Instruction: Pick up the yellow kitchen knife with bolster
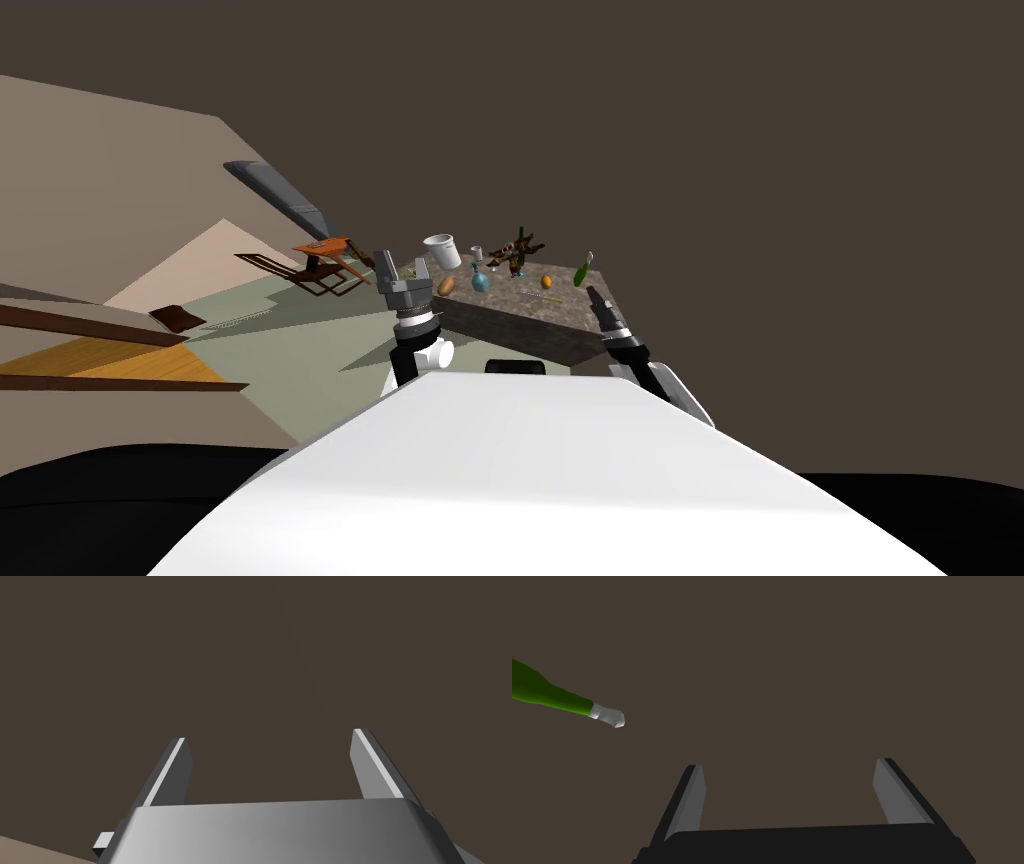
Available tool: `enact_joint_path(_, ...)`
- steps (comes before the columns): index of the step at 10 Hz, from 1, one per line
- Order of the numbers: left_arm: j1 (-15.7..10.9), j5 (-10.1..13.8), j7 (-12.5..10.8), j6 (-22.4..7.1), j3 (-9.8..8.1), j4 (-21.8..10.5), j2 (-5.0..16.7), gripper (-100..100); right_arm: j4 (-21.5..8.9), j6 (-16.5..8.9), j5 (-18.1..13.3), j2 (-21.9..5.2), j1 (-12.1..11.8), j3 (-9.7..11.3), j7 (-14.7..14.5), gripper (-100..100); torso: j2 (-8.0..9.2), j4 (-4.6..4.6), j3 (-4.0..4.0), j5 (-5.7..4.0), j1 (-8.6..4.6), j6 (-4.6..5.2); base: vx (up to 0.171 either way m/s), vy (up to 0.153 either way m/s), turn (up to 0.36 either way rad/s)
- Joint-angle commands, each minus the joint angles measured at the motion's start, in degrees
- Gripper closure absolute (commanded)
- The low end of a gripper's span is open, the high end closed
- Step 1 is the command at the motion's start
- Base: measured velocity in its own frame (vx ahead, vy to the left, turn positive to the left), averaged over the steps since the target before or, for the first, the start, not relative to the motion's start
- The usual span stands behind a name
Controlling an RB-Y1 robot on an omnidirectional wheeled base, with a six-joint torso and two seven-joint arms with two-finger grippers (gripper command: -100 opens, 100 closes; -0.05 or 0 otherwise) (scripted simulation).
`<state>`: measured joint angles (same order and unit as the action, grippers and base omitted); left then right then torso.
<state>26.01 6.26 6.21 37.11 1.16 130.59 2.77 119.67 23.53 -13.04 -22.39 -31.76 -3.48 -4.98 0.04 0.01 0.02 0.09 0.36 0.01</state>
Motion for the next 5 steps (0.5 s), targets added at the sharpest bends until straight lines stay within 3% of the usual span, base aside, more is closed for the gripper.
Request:
enact_joint_path(1,0.0,0.0,0.0,0.0,0.0,0.0,0.0,0,-1.2,0.1,-1.3,-2.9,0.0,-0.4,-1.4,-100,0.0,0.0,0.0,0.0,0.0,0.0,-0.003,0.108,0.105)
enact_joint_path(4,0.0,0.0,0.0,0.0,0.0,0.0,0.0,0,-2.1,0.2,-2.6,-6.2,0.0,-0.7,-2.6,-100,0.05,0.01,0.03,-0.01,0.0,-0.02,-0.013,0.097,0.083)
enact_joint_path(5,0.0,0.0,0.0,0.0,0.0,0.0,0.0,0,-3.1,0.3,-3.8,-8.5,0.0,-1.0,-3.8,-100,0.04,0.01,0.02,0.0,-0.01,0.01,0.001,0.138,0.099)
